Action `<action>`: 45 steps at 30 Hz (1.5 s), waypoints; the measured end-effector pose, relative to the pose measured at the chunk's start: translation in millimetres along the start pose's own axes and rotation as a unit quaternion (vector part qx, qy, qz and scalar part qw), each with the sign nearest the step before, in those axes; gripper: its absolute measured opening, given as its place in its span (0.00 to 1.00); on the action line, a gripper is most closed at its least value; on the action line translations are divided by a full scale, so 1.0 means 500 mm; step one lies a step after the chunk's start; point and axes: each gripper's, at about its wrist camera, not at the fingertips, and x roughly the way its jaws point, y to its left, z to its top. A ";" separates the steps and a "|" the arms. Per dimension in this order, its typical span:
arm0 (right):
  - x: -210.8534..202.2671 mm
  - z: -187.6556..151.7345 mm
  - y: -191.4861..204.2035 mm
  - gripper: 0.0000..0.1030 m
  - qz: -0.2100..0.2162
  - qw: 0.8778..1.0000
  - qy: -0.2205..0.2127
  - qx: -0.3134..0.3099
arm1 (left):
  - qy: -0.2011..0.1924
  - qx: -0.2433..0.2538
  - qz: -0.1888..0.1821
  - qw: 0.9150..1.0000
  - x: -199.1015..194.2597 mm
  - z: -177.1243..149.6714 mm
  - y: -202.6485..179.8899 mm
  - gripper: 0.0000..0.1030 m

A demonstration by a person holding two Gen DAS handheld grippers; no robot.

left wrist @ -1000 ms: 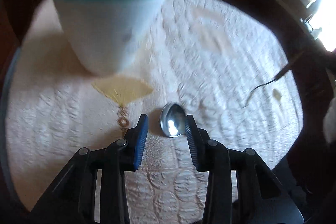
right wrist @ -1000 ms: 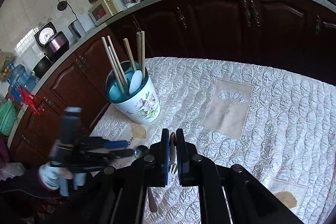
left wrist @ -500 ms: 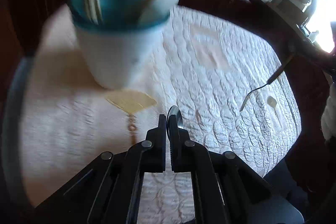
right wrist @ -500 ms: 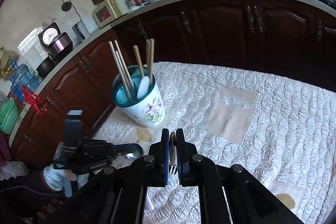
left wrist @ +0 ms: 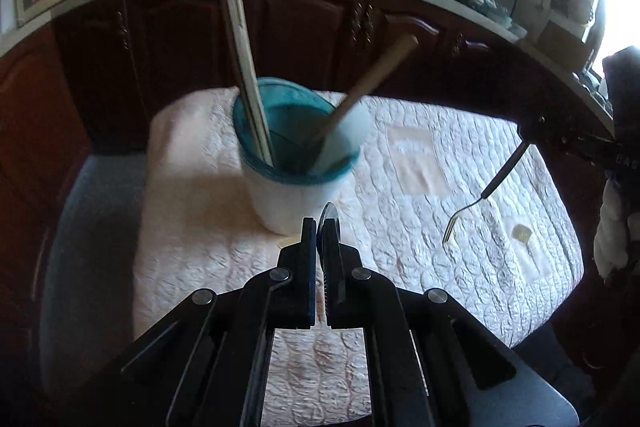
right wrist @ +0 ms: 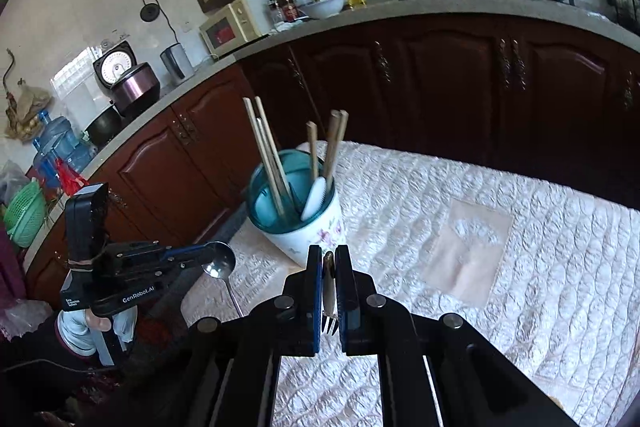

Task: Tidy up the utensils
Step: 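Carry the spoon and fork to the cup and lower them in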

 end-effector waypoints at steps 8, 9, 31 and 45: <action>0.004 0.052 0.047 0.05 0.020 0.999 -0.018 -0.022 | -0.059 -0.013 0.026 0.998 -0.091 0.070 0.039 0.01; 0.004 0.061 0.054 0.05 0.022 0.999 -0.022 -0.023 | -0.065 -0.014 0.032 0.997 -0.096 0.076 0.042 0.01; 0.228 0.250 0.135 0.05 -0.043 0.995 -0.072 -0.048 | -0.120 0.081 0.223 0.964 0.036 0.193 0.029 0.01; 0.376 0.219 0.076 0.05 -0.037 0.999 0.014 -0.023 | -0.064 0.079 0.206 0.973 0.137 0.146 0.019 0.02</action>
